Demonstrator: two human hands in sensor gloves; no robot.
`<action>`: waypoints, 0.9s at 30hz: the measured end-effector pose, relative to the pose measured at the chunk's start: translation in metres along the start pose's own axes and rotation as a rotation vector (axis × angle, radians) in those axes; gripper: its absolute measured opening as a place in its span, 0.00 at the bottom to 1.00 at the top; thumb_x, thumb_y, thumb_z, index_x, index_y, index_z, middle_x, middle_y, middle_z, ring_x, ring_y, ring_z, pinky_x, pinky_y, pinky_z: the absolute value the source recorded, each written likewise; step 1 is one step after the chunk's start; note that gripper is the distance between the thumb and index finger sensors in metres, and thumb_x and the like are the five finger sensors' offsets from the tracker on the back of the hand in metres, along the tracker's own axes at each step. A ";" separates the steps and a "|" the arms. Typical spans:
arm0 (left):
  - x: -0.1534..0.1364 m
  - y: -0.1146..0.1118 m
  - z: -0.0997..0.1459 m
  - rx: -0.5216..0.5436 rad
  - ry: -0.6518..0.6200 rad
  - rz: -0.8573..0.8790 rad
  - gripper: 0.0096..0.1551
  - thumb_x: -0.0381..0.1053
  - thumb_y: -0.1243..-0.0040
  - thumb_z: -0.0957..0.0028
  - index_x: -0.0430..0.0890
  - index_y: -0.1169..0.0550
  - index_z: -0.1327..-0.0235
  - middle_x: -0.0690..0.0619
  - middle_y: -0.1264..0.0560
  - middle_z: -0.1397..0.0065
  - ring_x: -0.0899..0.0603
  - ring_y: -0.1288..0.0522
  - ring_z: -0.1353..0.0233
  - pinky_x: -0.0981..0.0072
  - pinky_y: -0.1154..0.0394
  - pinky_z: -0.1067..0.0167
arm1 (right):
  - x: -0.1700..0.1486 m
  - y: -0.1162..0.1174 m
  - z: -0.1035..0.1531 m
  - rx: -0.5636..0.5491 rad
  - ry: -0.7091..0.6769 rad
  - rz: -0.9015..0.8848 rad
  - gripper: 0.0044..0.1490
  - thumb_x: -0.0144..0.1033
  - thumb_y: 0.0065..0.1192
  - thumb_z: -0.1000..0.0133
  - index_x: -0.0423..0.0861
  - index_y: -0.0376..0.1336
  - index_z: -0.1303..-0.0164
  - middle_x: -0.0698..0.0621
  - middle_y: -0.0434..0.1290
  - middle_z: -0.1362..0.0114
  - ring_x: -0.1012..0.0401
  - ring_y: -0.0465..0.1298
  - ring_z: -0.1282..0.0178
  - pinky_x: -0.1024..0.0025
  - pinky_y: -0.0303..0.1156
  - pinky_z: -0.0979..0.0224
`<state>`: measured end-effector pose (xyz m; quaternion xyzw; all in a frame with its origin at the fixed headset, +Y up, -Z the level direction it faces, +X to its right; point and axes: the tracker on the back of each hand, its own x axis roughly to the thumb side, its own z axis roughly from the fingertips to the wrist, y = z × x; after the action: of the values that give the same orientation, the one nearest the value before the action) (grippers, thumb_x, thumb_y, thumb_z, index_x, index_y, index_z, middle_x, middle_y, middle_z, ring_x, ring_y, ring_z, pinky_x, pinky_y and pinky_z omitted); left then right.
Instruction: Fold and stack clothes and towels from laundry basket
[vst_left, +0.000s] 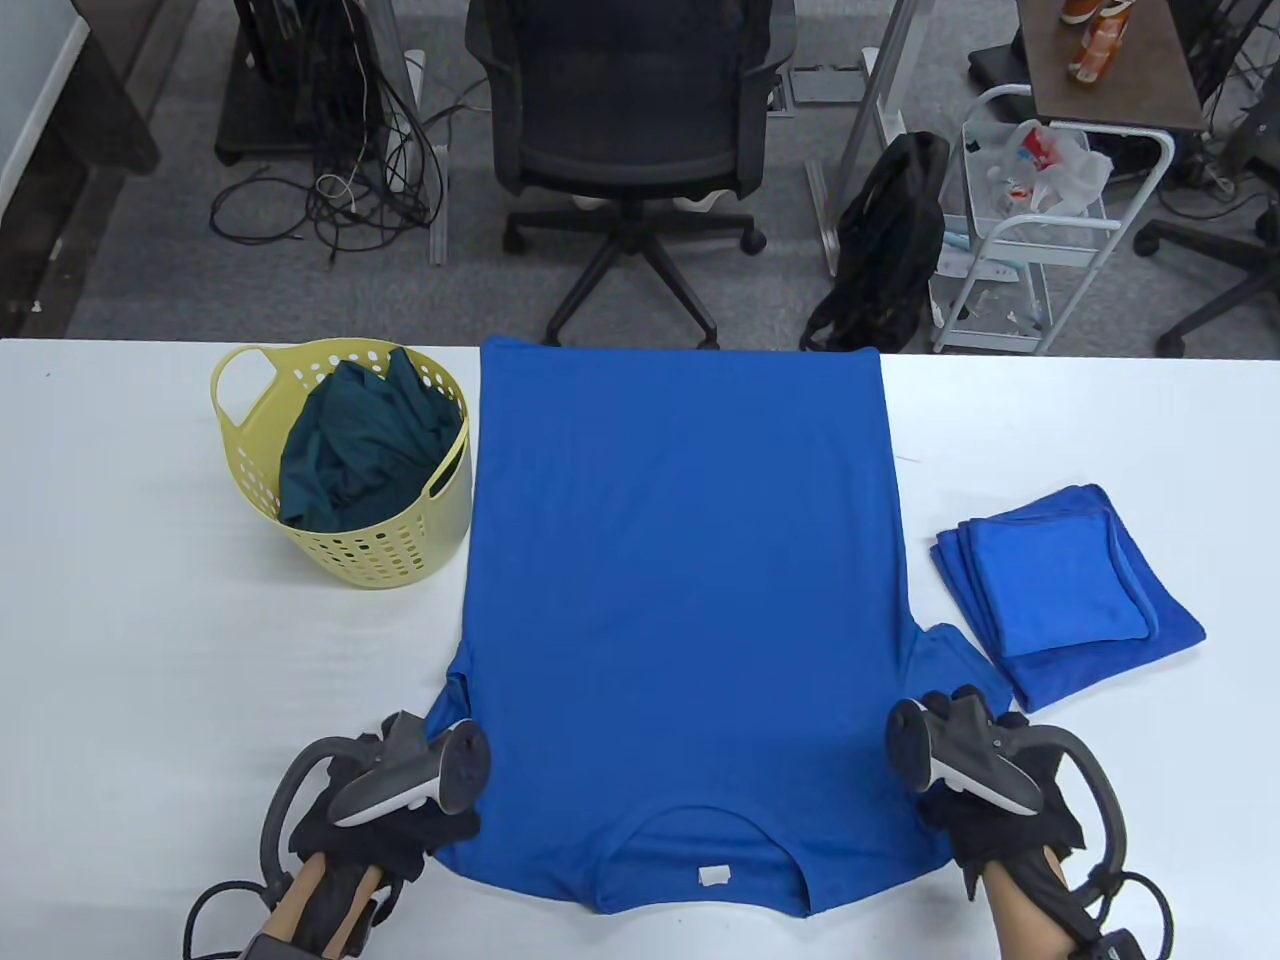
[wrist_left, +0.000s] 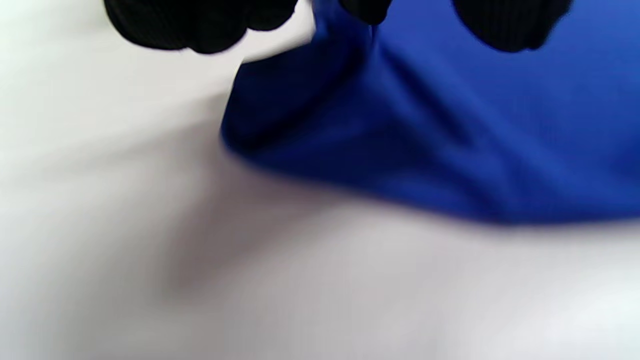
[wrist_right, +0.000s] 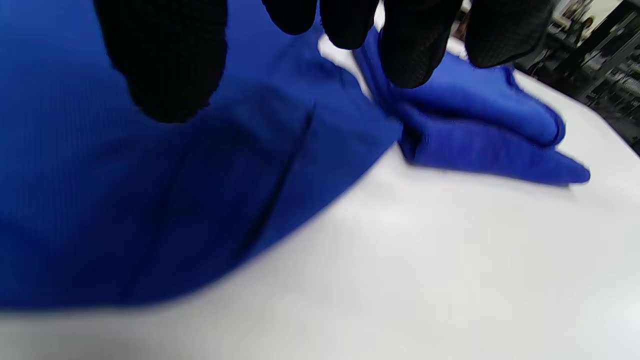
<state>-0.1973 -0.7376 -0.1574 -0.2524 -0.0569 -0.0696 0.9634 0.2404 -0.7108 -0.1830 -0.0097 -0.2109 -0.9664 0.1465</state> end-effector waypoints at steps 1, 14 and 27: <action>0.007 0.006 0.000 0.077 0.023 0.024 0.59 0.72 0.47 0.43 0.45 0.49 0.06 0.20 0.49 0.11 0.14 0.40 0.20 0.25 0.36 0.28 | 0.000 -0.011 -0.001 -0.031 -0.002 -0.027 0.59 0.50 0.68 0.43 0.43 0.42 0.09 0.36 0.45 0.08 0.33 0.57 0.15 0.27 0.57 0.22; 0.065 -0.023 -0.058 -0.188 -0.140 -0.020 0.71 0.72 0.46 0.48 0.40 0.68 0.12 0.19 0.66 0.14 0.11 0.59 0.20 0.20 0.46 0.27 | 0.052 0.017 -0.085 0.190 -0.110 -0.089 0.50 0.47 0.56 0.35 0.44 0.37 0.11 0.37 0.40 0.10 0.38 0.50 0.14 0.31 0.54 0.21; -0.010 -0.010 -0.039 -0.056 0.047 0.172 0.66 0.73 0.48 0.44 0.39 0.59 0.07 0.16 0.61 0.13 0.09 0.52 0.21 0.19 0.41 0.29 | 0.054 -0.022 -0.102 -0.145 -0.096 -0.300 0.49 0.47 0.58 0.36 0.44 0.41 0.10 0.34 0.42 0.10 0.35 0.49 0.14 0.26 0.52 0.23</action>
<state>-0.2054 -0.7647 -0.1882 -0.2814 -0.0107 0.0058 0.9595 0.1867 -0.7489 -0.2807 -0.0347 -0.1465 -0.9886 -0.0105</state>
